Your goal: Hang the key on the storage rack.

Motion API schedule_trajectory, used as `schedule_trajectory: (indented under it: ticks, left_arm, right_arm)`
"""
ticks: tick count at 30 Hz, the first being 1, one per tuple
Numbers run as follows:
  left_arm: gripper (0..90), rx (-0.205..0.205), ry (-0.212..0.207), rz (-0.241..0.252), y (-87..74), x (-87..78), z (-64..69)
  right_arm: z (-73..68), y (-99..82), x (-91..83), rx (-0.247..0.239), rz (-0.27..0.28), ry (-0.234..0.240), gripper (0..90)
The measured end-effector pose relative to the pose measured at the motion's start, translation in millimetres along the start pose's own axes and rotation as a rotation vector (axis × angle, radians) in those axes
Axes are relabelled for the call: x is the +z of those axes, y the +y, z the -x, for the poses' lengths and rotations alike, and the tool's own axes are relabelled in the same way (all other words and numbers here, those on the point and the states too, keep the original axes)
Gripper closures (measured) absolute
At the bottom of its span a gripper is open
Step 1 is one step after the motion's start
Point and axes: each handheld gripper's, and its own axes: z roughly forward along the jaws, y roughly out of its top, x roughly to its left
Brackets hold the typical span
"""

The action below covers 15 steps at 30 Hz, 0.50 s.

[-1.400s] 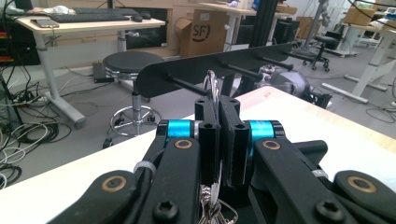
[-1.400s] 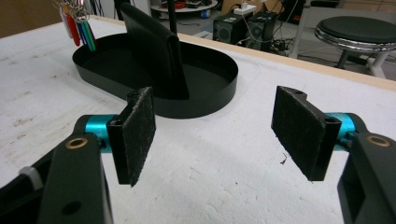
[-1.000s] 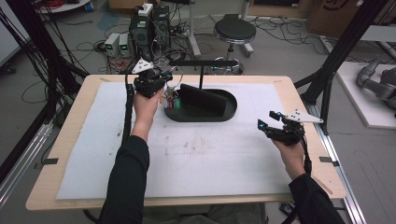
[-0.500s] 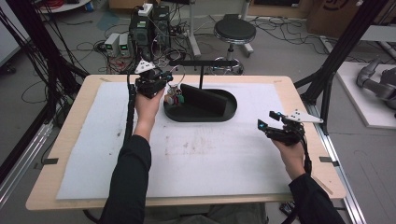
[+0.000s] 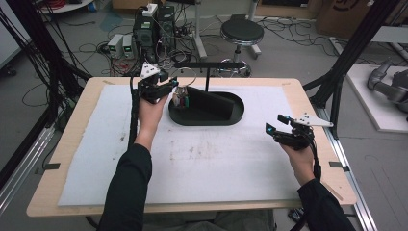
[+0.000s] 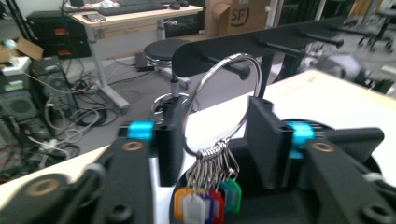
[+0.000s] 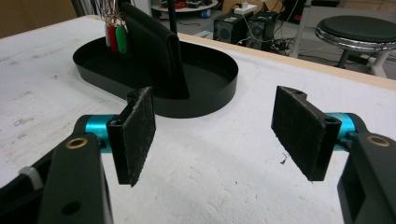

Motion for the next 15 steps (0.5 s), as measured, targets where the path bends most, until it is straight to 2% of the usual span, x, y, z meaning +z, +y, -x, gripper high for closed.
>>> schedule_trajectory:
  ticks: [4,7,10,15]
  left_arm:
    - [45.6,0.047,0.007,0.019,-0.8,-14.4,8.0]
    - [41.5,0.029,-0.032,0.021,-1.8,-25.9,13.0]
    - [40.0,0.042,-0.058,0.047,-4.9,-40.2,20.3]
    - [37.6,0.057,-0.101,0.058,-10.1,-64.2,29.1]
  right_arm:
    - [-0.2,0.1,-0.2,0.0,0.001,-0.002,30.9]
    - [-0.2,0.1,-0.2,0.002,-0.001,-0.003,30.9]
    - [0.3,0.1,-0.2,-0.002,0.001,-0.005,30.9]
    - [1.5,-0.1,-1.0,0.01,0.002,-0.007,30.8]
